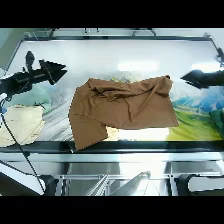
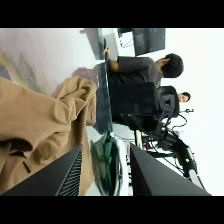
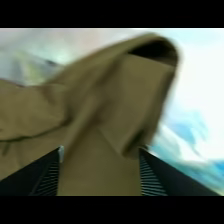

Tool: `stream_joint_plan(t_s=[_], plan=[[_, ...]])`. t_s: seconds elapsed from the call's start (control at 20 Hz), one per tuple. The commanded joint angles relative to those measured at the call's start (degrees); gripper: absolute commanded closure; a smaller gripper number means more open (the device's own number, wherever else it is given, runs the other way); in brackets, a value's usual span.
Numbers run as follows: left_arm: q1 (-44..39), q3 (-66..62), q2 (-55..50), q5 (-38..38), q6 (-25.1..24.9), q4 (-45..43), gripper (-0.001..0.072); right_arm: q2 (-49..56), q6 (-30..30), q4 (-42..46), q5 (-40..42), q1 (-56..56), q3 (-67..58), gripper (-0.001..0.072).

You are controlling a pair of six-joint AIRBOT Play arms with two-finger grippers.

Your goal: Fold the shirts.

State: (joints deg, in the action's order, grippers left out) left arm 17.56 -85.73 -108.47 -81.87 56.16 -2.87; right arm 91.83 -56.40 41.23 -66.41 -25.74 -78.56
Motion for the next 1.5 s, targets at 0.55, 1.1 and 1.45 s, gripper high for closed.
stream_joint_plan(t_s=[0.55, 1.1, 1.45], plan=[[15.7, 19.3, 20.0, -6.0, 6.1, -29.2, 0.0401, -0.3, -0.2, 8.7, -8.5, -7.6, 24.5, 0.0276], [14.6, 40.0, 26.4, 6.9, 4.3, -38.0, 0.0398, 1.8, 1.1, 3.4, -5.6, 0.5, 25.1, 0.0694], [-0.2, 37.2, 20.8, 15.5, 4.4, -38.5, 0.0371, 0.9, 1.1, 3.1, -6.3, 0.5, 24.8, 0.0694]])
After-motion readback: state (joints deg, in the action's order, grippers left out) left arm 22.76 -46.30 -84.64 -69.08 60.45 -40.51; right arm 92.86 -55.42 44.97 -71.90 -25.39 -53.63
